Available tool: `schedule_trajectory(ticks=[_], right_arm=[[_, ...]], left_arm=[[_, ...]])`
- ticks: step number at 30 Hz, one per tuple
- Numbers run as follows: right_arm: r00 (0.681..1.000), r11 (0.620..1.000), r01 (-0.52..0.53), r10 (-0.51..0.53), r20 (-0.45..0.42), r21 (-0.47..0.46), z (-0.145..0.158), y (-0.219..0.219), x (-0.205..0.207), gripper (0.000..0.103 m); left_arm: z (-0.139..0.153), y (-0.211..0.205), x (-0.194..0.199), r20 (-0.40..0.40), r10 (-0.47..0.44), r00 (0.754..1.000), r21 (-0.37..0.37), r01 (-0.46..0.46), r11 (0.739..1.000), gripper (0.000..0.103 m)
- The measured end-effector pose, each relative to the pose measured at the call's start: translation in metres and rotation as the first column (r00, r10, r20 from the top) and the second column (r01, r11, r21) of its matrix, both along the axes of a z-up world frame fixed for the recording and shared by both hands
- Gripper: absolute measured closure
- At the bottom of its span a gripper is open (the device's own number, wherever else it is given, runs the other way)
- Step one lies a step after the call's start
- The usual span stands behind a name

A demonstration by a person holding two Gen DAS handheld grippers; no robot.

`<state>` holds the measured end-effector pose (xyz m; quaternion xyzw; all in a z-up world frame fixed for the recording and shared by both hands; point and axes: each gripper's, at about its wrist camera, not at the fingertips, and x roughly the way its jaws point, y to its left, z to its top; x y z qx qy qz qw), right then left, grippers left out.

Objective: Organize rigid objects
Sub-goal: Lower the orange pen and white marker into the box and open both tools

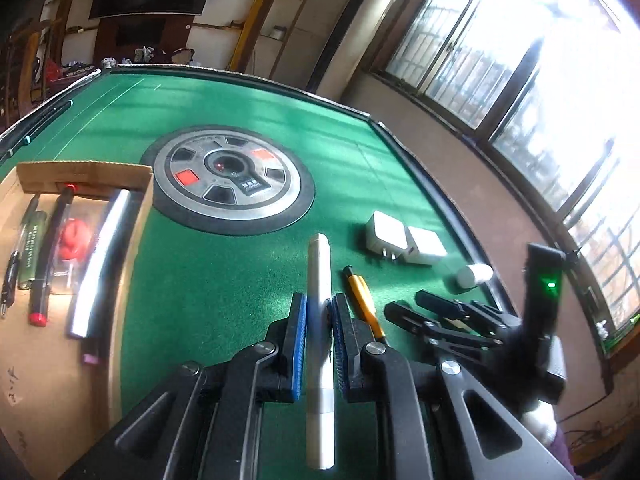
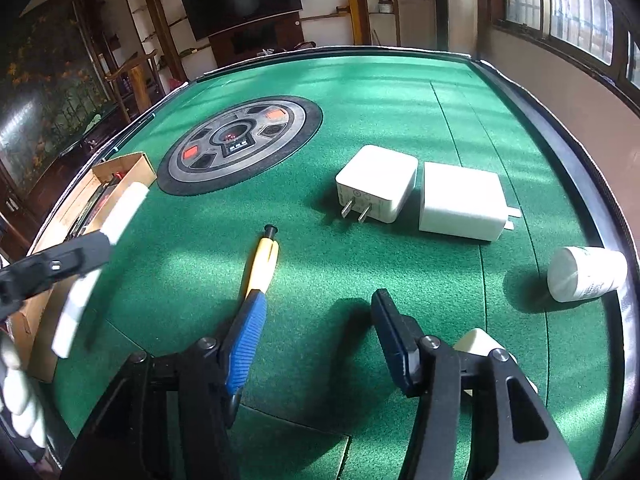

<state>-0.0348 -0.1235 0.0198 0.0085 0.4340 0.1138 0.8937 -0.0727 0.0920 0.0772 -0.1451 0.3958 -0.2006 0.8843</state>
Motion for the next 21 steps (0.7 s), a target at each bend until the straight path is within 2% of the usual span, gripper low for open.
schedule_trajectory(ticks=[4, 7, 8, 9, 10, 11, 12, 16, 21], right_arm=[[0.999, 0.999, -0.03, 0.03, -0.014, 0.014, 0.004, 0.02, 0.0, 0.049], [0.999, 0.997, -0.035, 0.032, -0.043, -0.074, -0.003, 0.044, 0.007, 0.052], [0.999, 0.992, -0.031, 0.027, -0.039, -0.123, -0.006, 0.051, 0.009, 0.062], [0.999, 0.986, -0.034, 0.03, -0.021, -0.164, -0.006, 0.058, 0.008, 0.078], [0.999, 0.987, -0.049, 0.045, -0.027, -0.153, -0.005, 0.062, 0.008, 0.087], [0.998, 0.988, -0.048, 0.043, -0.035, -0.145, -0.005, 0.064, 0.008, 0.092], [0.999, 0.987, -0.038, 0.033, -0.034, -0.156, -0.004, 0.065, 0.008, 0.092], [0.998, 0.998, -0.025, 0.021, -0.056, -0.066, 0.0, 0.058, 0.006, 0.092], [0.998, 0.998, -0.035, 0.038, -0.042, 0.058, 0.028, 0.059, -0.001, 0.092]], left_arm=[[0.022, 0.038, -0.027, 0.058, 0.029, 0.998, -0.013, -0.028, 1.0, 0.091], [0.029, 0.073, -0.037, 0.081, 0.096, 0.992, 0.01, -0.097, 0.995, 0.091], [0.029, 0.086, -0.039, 0.083, 0.125, 0.989, 0.021, -0.128, 0.992, 0.091], [0.028, 0.1, -0.039, 0.078, 0.152, 0.985, 0.027, -0.154, 0.988, 0.091], [0.026, 0.114, -0.037, 0.069, 0.174, 0.982, 0.035, -0.177, 0.984, 0.091], [0.025, 0.127, -0.037, 0.063, 0.197, 0.978, 0.049, -0.2, 0.979, 0.091], [0.022, 0.139, -0.035, 0.062, 0.221, 0.973, 0.065, -0.225, 0.972, 0.091], [0.008, 0.185, -0.021, 0.029, 0.299, 0.954, 0.12, -0.3, 0.946, 0.091], [-0.014, 0.221, 0.012, -0.047, 0.349, 0.936, 0.153, -0.339, 0.928, 0.091]])
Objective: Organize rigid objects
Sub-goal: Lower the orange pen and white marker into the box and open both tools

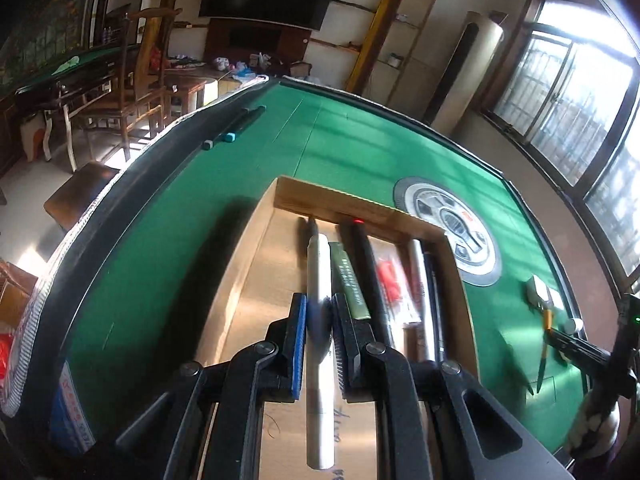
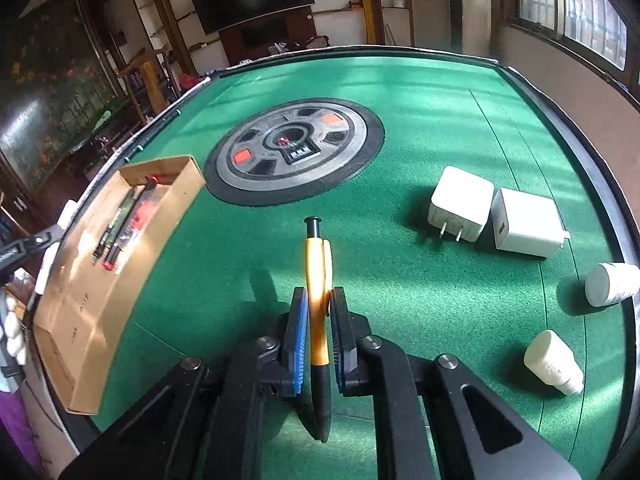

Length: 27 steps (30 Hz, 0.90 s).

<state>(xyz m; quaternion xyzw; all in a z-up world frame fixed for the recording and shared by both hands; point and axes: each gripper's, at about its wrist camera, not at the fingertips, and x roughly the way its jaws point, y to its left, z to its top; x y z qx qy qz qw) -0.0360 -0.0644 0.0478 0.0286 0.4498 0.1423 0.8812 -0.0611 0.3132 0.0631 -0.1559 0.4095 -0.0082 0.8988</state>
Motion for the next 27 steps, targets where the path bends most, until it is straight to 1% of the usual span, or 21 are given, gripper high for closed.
schedule_trajectory(ticks=[5, 8, 11, 13, 14, 15, 17, 19, 20, 21, 22, 23, 24, 27], right_arm=[[0.999, 0.995, -0.049, 0.047, 0.026, 0.084, 0.03, 0.016, -0.009, 0.092], [0.995, 0.989, -0.095, 0.092, 0.03, 0.115, 0.043, 0.034, -0.013, 0.092], [0.991, 0.982, -0.135, 0.132, 0.029, 0.131, 0.051, 0.052, -0.014, 0.092], [0.987, 0.977, -0.161, 0.159, 0.026, 0.142, 0.055, 0.066, -0.014, 0.092], [0.985, 0.974, -0.173, 0.171, 0.025, 0.148, 0.057, 0.072, -0.014, 0.092], [0.982, 0.97, -0.187, 0.186, 0.022, 0.157, 0.059, 0.079, -0.013, 0.092], [0.976, 0.96, -0.215, 0.217, 0.011, 0.181, 0.062, 0.094, -0.012, 0.092], [0.968, 0.947, -0.243, 0.251, -0.011, 0.211, 0.062, 0.111, -0.007, 0.092], [0.963, 0.939, -0.256, 0.269, -0.026, 0.23, 0.061, 0.12, -0.003, 0.092], [0.957, 0.931, -0.268, 0.286, -0.041, 0.248, 0.059, 0.13, 0.0, 0.092], [0.951, 0.924, -0.278, 0.303, -0.057, 0.263, 0.057, 0.141, 0.004, 0.092], [0.946, 0.918, -0.287, 0.316, -0.07, 0.275, 0.055, 0.152, 0.008, 0.092], [0.941, 0.912, -0.294, 0.329, -0.082, 0.287, 0.053, 0.163, 0.012, 0.092], [0.924, 0.895, -0.303, 0.36, -0.129, 0.328, 0.042, 0.197, 0.029, 0.092]], left_arm=[[-0.019, 0.007, 0.038, -0.068, 0.009, 0.998, 0.042, -0.006, 0.999, 0.091], [-0.027, 0.007, 0.055, -0.102, 0.009, 0.995, 0.066, -0.002, 0.998, 0.091], [-0.036, 0.011, 0.066, -0.131, 0.019, 0.991, 0.067, -0.01, 0.998, 0.09], [-0.042, 0.016, 0.072, -0.154, 0.04, 0.987, 0.059, -0.031, 0.998, 0.09], [-0.042, 0.018, 0.071, -0.145, 0.045, 0.988, 0.054, -0.038, 0.998, 0.09], [-0.04, 0.019, 0.069, -0.136, 0.048, 0.99, 0.048, -0.041, 0.998, 0.087], [-0.033, 0.022, 0.061, -0.113, 0.043, 0.993, 0.019, -0.041, 0.999, 0.085], [-0.017, 0.024, 0.044, -0.058, 0.045, 0.997, -0.006, -0.046, 0.999, 0.081], [-0.009, 0.026, 0.033, -0.026, 0.055, 0.998, -0.018, -0.055, 0.998, 0.075], [0.0, 0.03, 0.019, 0.007, 0.069, 0.998, -0.036, -0.069, 0.997, 0.066], [0.008, 0.033, 0.005, 0.037, 0.084, 0.996, -0.062, -0.082, 0.995, 0.062], [0.015, 0.037, -0.011, 0.069, 0.094, 0.993, -0.089, -0.088, 0.992, 0.054], [0.021, 0.041, -0.028, 0.101, 0.1, 0.99, -0.109, -0.089, 0.99, 0.051], [0.03, 0.05, -0.072, 0.164, 0.111, 0.98, -0.146, -0.087, 0.985, 0.047]])
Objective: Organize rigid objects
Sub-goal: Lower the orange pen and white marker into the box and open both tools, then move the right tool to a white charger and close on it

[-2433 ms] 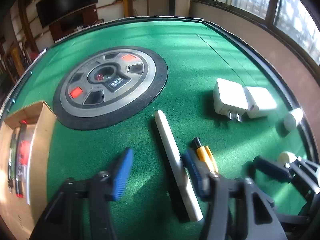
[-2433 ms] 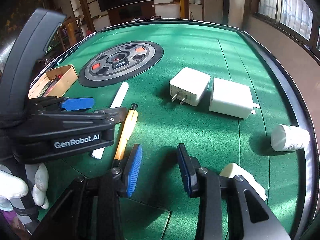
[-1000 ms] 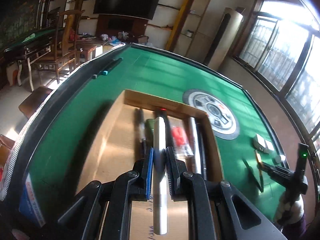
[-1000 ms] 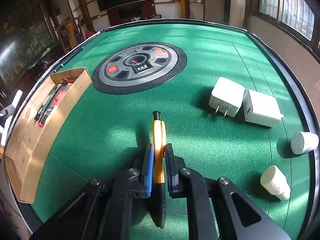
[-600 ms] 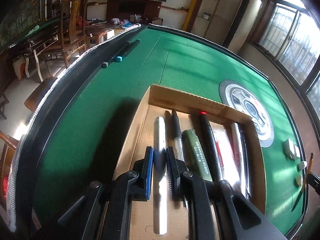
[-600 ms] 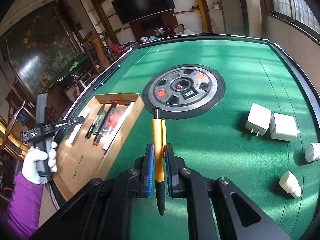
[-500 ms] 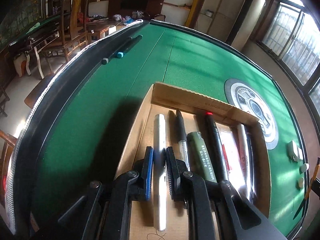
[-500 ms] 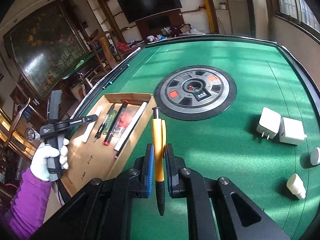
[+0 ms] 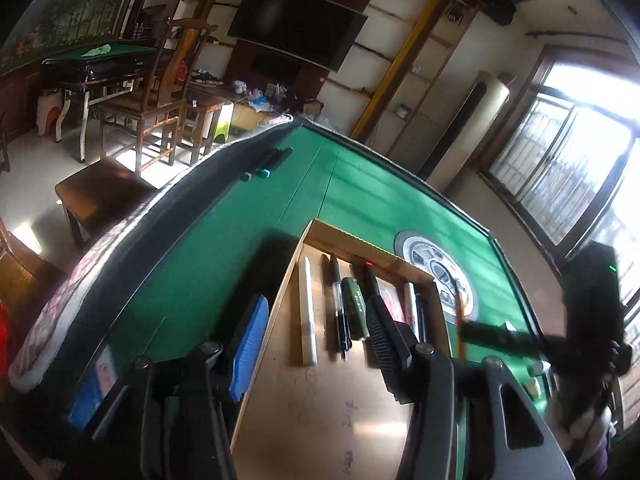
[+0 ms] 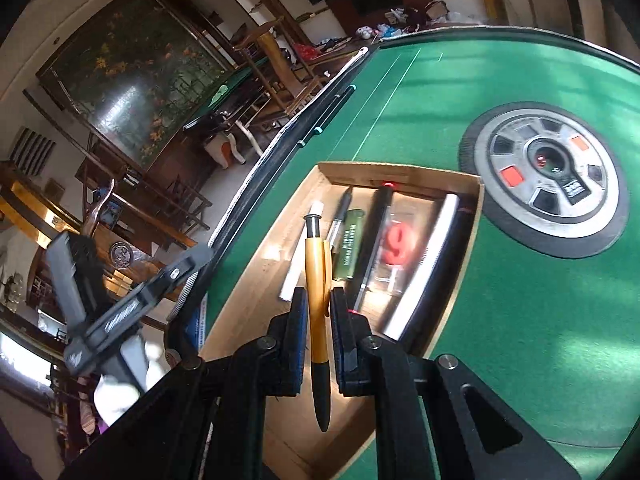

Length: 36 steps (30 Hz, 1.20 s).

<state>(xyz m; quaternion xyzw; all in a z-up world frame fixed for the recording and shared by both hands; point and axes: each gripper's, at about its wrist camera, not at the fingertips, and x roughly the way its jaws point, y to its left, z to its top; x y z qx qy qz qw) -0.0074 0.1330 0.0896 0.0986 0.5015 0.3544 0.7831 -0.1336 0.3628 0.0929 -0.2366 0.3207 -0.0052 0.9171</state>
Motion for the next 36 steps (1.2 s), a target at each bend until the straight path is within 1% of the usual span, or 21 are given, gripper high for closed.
schedule_trajectory(ticks=[4, 7, 9, 11, 14, 16, 18, 20, 22, 24, 28, 30, 33, 36], right_arm=[[0.996, 1.0, -0.009, 0.01, -0.087, 0.016, -0.023, 0.042, 0.026, 0.092], [0.991, 1.0, 0.004, -0.005, -0.132, -0.008, -0.044, 0.07, 0.046, 0.092], [0.992, 0.998, 0.011, -0.02, -0.128, -0.068, -0.055, 0.086, 0.057, 0.092], [0.993, 0.992, 0.023, -0.037, -0.111, -0.122, -0.063, 0.098, 0.066, 0.092], [0.991, 0.987, 0.023, -0.043, -0.127, -0.158, -0.071, 0.11, 0.077, 0.091], [0.989, 0.987, 0.033, -0.054, -0.136, -0.155, -0.074, 0.111, 0.081, 0.091], [0.991, 0.988, 0.047, -0.065, -0.119, -0.145, -0.071, 0.107, 0.079, 0.09], [0.993, 0.991, 0.058, -0.07, -0.098, -0.121, -0.065, 0.098, 0.072, 0.087], [0.997, 0.992, 0.061, -0.067, -0.048, -0.112, -0.054, 0.085, 0.062, 0.082], [0.997, 0.989, 0.069, -0.065, 0.03, -0.131, -0.039, 0.068, 0.049, 0.071], [0.982, 0.984, 0.101, -0.074, 0.175, -0.149, -0.015, 0.021, 0.019, 0.059], [0.96, 0.975, 0.142, -0.093, 0.266, -0.169, -0.004, -0.01, 0.003, 0.047], [0.915, 0.955, 0.226, -0.14, 0.379, -0.192, 0.004, -0.058, -0.016, 0.041], [0.884, 0.935, 0.303, -0.203, 0.42, -0.186, 0.01, -0.107, -0.026, 0.038]], left_arm=[[-0.007, 0.014, -0.042, 0.022, 0.002, 1.0, -0.046, -0.001, 0.999, 0.046], [-0.02, 0.022, -0.059, -0.001, 0.007, 1.0, -0.071, -0.007, 0.997, 0.046], [-0.03, 0.027, -0.065, -0.018, 0.005, 1.0, -0.097, -0.006, 0.995, 0.046], [-0.036, 0.031, -0.069, -0.019, 0.006, 1.0, -0.104, -0.008, 0.995, 0.046], [-0.042, 0.034, -0.072, -0.017, 0.004, 1.0, -0.11, -0.006, 0.994, 0.046], [-0.047, 0.036, -0.072, -0.025, 0.003, 1.0, -0.125, -0.006, 0.992, 0.046], [-0.052, 0.035, -0.073, -0.034, -0.001, 0.999, -0.136, -0.004, 0.991, 0.046], [-0.053, 0.034, -0.074, -0.037, -0.004, 0.999, -0.132, -0.001, 0.991, 0.046], [-0.051, 0.031, -0.075, -0.032, -0.008, 0.999, -0.115, 0.005, 0.993, 0.046], [-0.047, 0.027, -0.076, -0.018, -0.016, 1.0, -0.093, 0.014, 0.996, 0.046], [-0.038, 0.013, -0.077, -0.006, -0.034, 0.999, -0.055, 0.034, 0.998, 0.044], [-0.032, 0.006, -0.077, -0.009, -0.042, 0.999, -0.031, 0.042, 0.999, 0.042], [-0.023, -0.011, -0.08, -0.001, -0.05, 0.999, 0.024, 0.05, 0.998, 0.039], [-0.017, -0.028, -0.081, 0.005, -0.07, 0.998, 0.038, 0.069, 0.997, 0.038]])
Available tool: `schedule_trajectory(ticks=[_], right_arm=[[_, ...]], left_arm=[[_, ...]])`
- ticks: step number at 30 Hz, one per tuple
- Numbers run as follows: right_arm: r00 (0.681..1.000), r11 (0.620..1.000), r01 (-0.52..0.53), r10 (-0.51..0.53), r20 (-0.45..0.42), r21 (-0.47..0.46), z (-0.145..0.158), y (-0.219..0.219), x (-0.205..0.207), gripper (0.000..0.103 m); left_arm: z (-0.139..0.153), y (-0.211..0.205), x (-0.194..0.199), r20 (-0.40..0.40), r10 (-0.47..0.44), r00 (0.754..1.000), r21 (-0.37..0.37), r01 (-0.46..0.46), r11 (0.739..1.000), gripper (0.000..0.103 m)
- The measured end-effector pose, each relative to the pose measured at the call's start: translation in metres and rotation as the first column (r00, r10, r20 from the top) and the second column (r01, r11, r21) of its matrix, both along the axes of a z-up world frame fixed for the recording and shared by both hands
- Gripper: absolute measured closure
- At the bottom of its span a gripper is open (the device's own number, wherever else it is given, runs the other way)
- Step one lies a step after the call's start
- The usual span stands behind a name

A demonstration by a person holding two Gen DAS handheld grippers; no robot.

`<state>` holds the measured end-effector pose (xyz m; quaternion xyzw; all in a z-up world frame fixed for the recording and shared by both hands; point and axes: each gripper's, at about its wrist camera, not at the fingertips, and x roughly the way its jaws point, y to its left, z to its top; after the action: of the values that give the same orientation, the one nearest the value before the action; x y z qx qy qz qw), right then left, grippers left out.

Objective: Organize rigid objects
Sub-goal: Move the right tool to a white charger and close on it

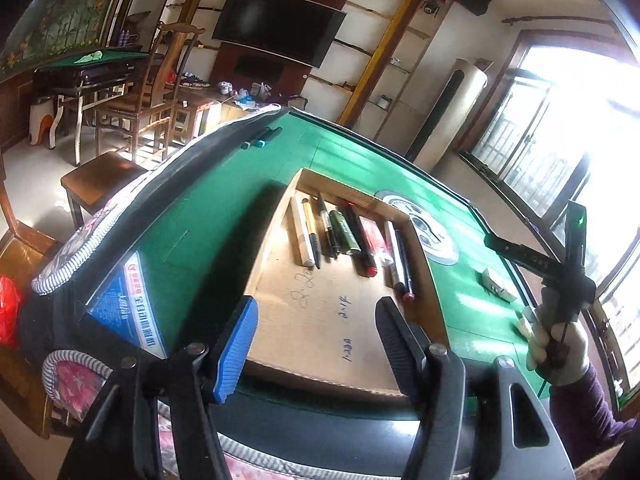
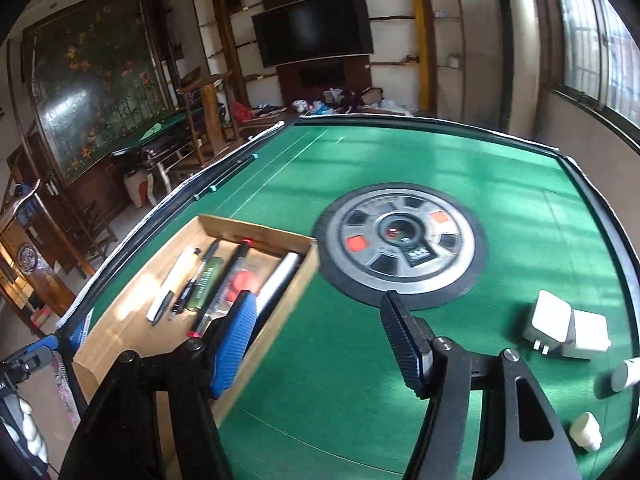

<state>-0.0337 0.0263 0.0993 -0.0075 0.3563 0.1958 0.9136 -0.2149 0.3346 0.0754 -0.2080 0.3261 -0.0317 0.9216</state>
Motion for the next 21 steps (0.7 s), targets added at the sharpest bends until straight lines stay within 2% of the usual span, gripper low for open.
schedule_trajectory(ticks=[3, 7, 8, 9, 10, 12, 14, 17, 21], right_arm=[[0.998, 0.998, 0.063, -0.063, 0.015, 0.018, 0.003, -0.045, -0.005, 0.038], [0.983, 0.986, 0.168, -0.168, 0.079, 0.001, 0.015, -0.092, -0.011, 0.037], [0.976, 0.981, 0.196, -0.196, 0.098, 0.009, 0.02, -0.105, -0.012, 0.031], [0.969, 0.976, 0.217, -0.218, 0.116, 0.022, 0.024, -0.12, -0.011, 0.017], [0.963, 0.972, 0.234, -0.236, 0.134, 0.028, 0.028, -0.134, -0.008, 0.01], [0.94, 0.952, 0.306, -0.3, 0.162, -0.014, 0.033, -0.16, 0.002, 0.008], [0.936, 0.934, 0.345, -0.334, 0.114, -0.095, 0.03, -0.179, 0.021, 0.008], [0.944, 0.942, 0.327, -0.329, -0.02, -0.078, 0.013, -0.203, 0.05, 0.008], [0.924, 0.935, 0.346, -0.353, -0.146, -0.071, -0.022, -0.22, 0.083, 0.009]], left_arm=[[0.004, -0.018, 0.0, -0.003, -0.029, 1.0, 0.001, 0.029, 1.0, 0.038], [0.008, -0.047, 0.001, -0.004, -0.074, 0.997, 0.018, 0.074, 0.997, 0.038], [0.008, -0.055, 0.002, -0.006, -0.09, 0.996, 0.021, 0.09, 0.996, 0.038], [0.009, -0.063, 0.004, -0.009, -0.109, 0.994, 0.023, 0.109, 0.994, 0.038], [0.009, -0.071, 0.007, -0.014, -0.125, 0.992, 0.025, 0.125, 0.992, 0.038], [0.009, -0.088, 0.013, -0.029, -0.154, 0.988, 0.025, 0.155, 0.988, 0.038], [0.01, -0.105, 0.018, -0.033, -0.186, 0.982, 0.015, 0.186, 0.982, 0.038], [0.012, -0.128, 0.021, -0.038, -0.228, 0.973, 0.021, 0.229, 0.973, 0.038], [0.01, -0.146, 0.018, -0.063, -0.268, 0.961, 0.038, 0.271, 0.962, 0.038]])
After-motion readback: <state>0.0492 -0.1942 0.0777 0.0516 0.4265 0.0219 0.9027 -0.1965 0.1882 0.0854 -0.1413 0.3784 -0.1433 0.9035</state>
